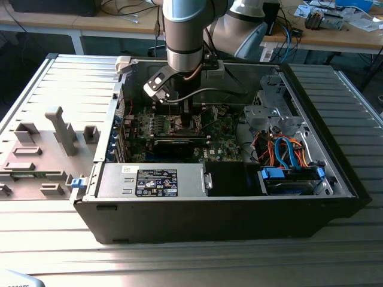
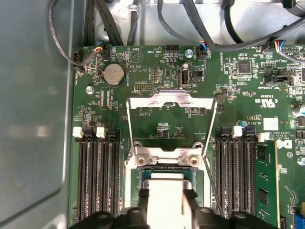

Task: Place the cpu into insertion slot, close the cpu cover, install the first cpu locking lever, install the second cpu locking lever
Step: 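Place the cpu into insertion slot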

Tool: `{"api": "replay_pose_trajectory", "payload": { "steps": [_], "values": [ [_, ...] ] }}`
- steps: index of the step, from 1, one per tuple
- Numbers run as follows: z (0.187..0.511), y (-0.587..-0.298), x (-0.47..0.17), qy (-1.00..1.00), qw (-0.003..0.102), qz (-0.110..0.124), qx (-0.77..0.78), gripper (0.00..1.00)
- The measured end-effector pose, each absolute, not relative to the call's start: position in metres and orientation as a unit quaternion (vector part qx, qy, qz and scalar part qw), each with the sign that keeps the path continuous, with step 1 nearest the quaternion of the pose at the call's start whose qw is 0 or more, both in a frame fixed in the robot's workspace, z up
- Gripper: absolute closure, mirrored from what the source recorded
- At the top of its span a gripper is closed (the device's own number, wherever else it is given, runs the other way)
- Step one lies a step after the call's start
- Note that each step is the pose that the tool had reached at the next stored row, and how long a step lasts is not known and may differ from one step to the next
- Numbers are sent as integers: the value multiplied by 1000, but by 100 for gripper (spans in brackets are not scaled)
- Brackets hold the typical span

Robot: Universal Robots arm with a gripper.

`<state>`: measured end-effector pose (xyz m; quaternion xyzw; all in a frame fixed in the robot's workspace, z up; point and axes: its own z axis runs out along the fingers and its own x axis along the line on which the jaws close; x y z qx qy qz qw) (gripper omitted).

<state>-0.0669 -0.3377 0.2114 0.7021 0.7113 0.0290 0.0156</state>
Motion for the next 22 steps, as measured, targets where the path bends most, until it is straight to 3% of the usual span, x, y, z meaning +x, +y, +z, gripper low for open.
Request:
{"api": "replay_pose_trajectory", "payload": {
  "steps": [6, 22],
  "values": [
    [218, -338, -67, 711, 16, 29, 702, 89],
    [230, -338, -67, 712, 16, 29, 702, 89]
  ]
}}
